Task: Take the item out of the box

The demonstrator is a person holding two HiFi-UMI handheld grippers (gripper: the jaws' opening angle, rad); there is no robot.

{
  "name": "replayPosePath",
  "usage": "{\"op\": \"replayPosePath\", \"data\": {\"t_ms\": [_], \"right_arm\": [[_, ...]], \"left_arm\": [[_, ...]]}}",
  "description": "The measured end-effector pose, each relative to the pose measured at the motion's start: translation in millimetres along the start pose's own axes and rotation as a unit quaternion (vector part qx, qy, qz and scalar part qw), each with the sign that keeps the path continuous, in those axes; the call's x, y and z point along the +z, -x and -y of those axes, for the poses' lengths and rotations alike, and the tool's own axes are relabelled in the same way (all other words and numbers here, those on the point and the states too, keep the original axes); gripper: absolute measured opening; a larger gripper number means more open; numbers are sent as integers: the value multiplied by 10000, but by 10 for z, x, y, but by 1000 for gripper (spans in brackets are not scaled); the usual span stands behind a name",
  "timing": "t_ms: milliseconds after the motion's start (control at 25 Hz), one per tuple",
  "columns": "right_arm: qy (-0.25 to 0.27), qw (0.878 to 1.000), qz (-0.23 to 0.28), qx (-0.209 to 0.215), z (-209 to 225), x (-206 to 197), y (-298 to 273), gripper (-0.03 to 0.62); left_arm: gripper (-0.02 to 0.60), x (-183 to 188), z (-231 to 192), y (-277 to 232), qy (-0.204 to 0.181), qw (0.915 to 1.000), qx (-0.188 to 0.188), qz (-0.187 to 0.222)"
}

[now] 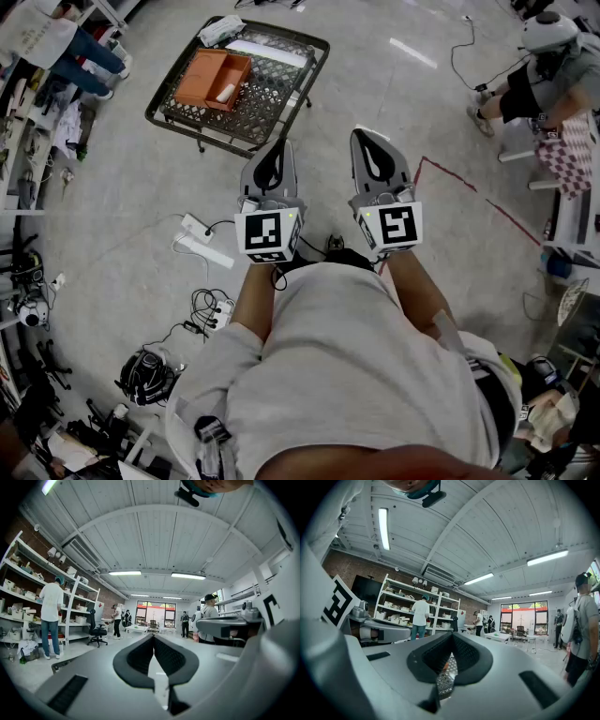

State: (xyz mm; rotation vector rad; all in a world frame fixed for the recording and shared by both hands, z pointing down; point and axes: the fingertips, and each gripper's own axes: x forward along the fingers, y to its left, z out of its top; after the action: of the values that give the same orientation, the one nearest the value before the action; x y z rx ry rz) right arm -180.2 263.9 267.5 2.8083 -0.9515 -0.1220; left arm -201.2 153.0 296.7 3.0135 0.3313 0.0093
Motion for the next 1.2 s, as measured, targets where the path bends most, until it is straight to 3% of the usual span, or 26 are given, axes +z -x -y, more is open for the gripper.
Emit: {"op": "replayPosePath", "data": {"t_ms": [320, 640, 920, 1200], "right_arm": [[-22, 9998, -175, -16, -460, -134, -174, 4], [0, 9991, -412, 32, -750, -361, -341, 5], [-42, 9993, -358, 116, -443, -441, -685, 5], [-177, 9992, -79, 339, 127, -454, -1229, 5]], "left_arm": [[9, -251, -370, 219, -2, 9993, -162, -339], [9, -528, -782, 333, 115, 9978, -84, -641], [9, -555, -820, -37, 36, 9976, 5, -686], [9, -516, -840, -695, -105, 9970, 194, -743]]}}
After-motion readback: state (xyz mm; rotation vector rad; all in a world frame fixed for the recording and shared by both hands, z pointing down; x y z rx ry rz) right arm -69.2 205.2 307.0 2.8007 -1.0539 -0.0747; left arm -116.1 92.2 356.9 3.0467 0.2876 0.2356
